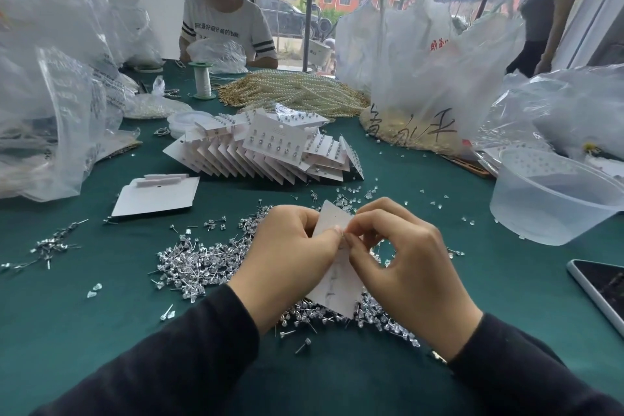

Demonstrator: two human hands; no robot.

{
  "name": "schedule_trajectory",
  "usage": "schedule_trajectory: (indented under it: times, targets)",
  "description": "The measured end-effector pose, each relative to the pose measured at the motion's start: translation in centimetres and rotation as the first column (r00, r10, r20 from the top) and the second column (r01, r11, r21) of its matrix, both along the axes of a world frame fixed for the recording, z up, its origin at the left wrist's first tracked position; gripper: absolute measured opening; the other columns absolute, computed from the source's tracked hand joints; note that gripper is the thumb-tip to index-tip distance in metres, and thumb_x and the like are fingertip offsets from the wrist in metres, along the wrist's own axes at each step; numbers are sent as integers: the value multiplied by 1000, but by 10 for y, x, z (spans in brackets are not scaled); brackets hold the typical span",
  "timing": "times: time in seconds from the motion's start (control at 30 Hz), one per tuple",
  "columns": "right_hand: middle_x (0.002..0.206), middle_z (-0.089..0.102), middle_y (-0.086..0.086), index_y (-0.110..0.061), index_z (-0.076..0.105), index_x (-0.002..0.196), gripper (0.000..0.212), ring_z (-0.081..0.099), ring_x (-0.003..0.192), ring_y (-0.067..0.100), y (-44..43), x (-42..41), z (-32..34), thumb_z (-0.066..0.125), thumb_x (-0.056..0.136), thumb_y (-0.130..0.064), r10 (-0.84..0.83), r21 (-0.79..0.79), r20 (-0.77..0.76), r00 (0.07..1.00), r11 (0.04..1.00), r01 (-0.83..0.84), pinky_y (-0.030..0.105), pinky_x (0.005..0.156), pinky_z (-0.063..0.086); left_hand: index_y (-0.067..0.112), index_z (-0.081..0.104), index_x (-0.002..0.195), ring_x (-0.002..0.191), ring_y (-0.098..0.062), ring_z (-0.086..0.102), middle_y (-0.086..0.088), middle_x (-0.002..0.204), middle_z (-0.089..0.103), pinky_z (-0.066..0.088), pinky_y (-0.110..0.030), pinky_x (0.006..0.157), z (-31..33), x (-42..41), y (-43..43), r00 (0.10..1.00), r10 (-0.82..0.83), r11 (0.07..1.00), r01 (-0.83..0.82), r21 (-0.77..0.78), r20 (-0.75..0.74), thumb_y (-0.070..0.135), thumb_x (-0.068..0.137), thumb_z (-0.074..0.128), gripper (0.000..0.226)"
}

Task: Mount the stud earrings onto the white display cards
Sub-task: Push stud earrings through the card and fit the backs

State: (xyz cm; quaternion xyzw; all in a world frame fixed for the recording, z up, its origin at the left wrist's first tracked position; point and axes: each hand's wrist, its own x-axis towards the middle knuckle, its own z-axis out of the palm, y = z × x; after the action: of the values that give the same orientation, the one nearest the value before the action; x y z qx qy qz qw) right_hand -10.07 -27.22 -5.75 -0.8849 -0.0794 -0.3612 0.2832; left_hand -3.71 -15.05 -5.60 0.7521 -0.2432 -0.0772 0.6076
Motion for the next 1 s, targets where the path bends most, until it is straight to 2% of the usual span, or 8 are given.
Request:
schedule_trajectory:
  times: [0.17,0.23,0.33,0.47,0.57,0.7,0.87,1.0]
  targets:
    - [75,60,-1,-7,63,73,7,55,66,9,-6,0,4,63,78,-2,-5,55,36,999,998,3,15,63,46,-13,59,79,62,-23,54,-17,69,58,44,-33,59,14,4,4,951,-196,979,174,-107,-239,42,83,54,55]
    - [75,62,0,-10,63,75,11,57,67,8,-13,0,9,64,81,-1,-20,250,2,1000,968,19,15,64,48,2,67,82,64,-12,63,-5,71,70,50,-17,59,22,8,9,958,-203,979,197,-52,-202,46,81,49,49]
    - [68,66,-3,-13,64,78,12,60,62,8,-23,-1,16,61,84,-3,16,636,-77,997,771,37,17,61,51,21,66,98,67,6,54,16,77,61,41,-6,56,22,22,22,944,-135,901,-10,435,301,40,81,61,25]
    - [67,66,-1,-9,65,78,9,58,66,14,-30,-1,17,58,84,-6,134,914,-106,985,403,44,26,67,52,28,65,102,75,5,46,19,84,50,33,-10,63,14,30,28,905,-312,697,12,717,288,44,71,71,36]
    - [73,64,6,-7,64,78,9,56,68,16,-28,-1,16,62,71,-12,213,961,-122,969,270,62,29,67,49,26,69,94,73,1,47,14,84,53,36,-14,69,8,27,23,887,-303,727,-22,686,349,33,77,70,19]
    - [68,64,5,-1,63,87,29,55,65,16,-25,-3,18,59,61,-13,335,990,-113,935,116,78,23,55,53,24,72,75,58,6,47,18,65,56,34,-2,51,8,29,21,897,-227,798,-52,601,379,27,74,73,3]
    - [79,63,9,-5,64,94,32,54,71,18,-26,-4,18,57,62,-9,458,991,-68,887,-73,114,25,58,53,19,71,68,53,-2,55,5,63,67,45,-13,51,17,30,24,963,-174,885,60,462,207,25,67,79,10]
    - [75,66,11,-7,74,73,20,57,68,19,-25,-5,18,58,61,-8,491,977,-19,871,-175,120,27,57,54,18,70,64,51,-3,56,3,59,67,44,-17,52,20,30,26,982,-154,906,98,412,107,24,64,81,12]
